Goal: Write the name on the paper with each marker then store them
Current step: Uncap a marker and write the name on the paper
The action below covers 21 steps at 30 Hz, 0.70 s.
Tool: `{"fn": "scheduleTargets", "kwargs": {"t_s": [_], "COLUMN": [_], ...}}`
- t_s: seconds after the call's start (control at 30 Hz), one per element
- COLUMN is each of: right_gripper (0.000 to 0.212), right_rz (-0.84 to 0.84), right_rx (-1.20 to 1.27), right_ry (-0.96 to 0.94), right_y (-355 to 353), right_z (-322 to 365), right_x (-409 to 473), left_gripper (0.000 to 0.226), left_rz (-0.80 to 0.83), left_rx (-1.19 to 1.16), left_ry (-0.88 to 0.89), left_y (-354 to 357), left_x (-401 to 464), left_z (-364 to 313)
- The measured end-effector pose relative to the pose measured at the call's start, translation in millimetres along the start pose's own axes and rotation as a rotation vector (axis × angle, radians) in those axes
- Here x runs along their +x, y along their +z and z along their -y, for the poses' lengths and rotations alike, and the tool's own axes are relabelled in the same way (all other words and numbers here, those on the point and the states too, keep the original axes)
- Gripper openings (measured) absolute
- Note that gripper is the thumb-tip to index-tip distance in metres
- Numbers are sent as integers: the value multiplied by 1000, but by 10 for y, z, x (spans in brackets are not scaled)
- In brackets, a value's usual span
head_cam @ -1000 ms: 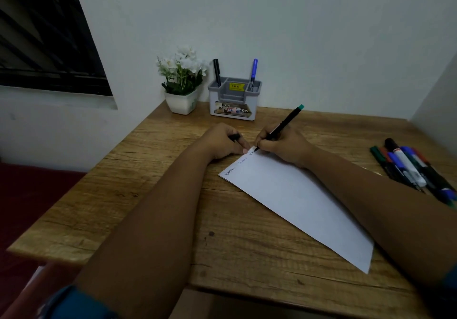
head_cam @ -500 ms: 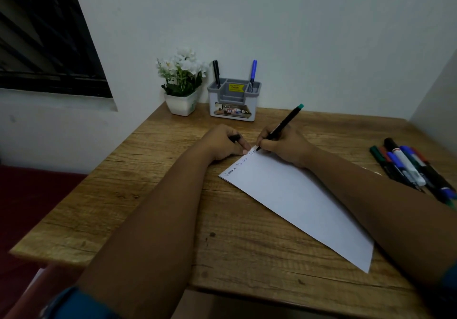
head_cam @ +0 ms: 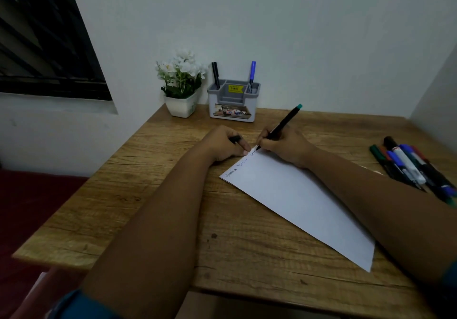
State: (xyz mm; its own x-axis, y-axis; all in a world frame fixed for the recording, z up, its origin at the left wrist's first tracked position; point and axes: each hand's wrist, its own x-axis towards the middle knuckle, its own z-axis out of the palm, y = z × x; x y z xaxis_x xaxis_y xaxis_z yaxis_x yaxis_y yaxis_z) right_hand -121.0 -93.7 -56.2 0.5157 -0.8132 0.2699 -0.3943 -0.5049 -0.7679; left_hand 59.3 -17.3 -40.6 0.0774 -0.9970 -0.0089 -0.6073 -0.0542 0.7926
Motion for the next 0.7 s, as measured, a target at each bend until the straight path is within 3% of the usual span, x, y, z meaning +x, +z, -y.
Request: {"fn": "scheduleTargets", "kwargs": {"t_s": [0.2, 0.7], "right_gripper": [9, 7], "right_rz": [-29, 15], "right_rx": [111, 32], "right_ry": [69, 37], "right_y": [-40, -55], "right_z": [-66, -30], "right_x": [64, 50], "left_gripper": [13, 13], "left_rz": [6, 4], "left_rx": [-17, -3], "left_ry": [6, -1], "left_y": [3, 9], "left_x": [15, 47], "left_z": [13, 33]}}
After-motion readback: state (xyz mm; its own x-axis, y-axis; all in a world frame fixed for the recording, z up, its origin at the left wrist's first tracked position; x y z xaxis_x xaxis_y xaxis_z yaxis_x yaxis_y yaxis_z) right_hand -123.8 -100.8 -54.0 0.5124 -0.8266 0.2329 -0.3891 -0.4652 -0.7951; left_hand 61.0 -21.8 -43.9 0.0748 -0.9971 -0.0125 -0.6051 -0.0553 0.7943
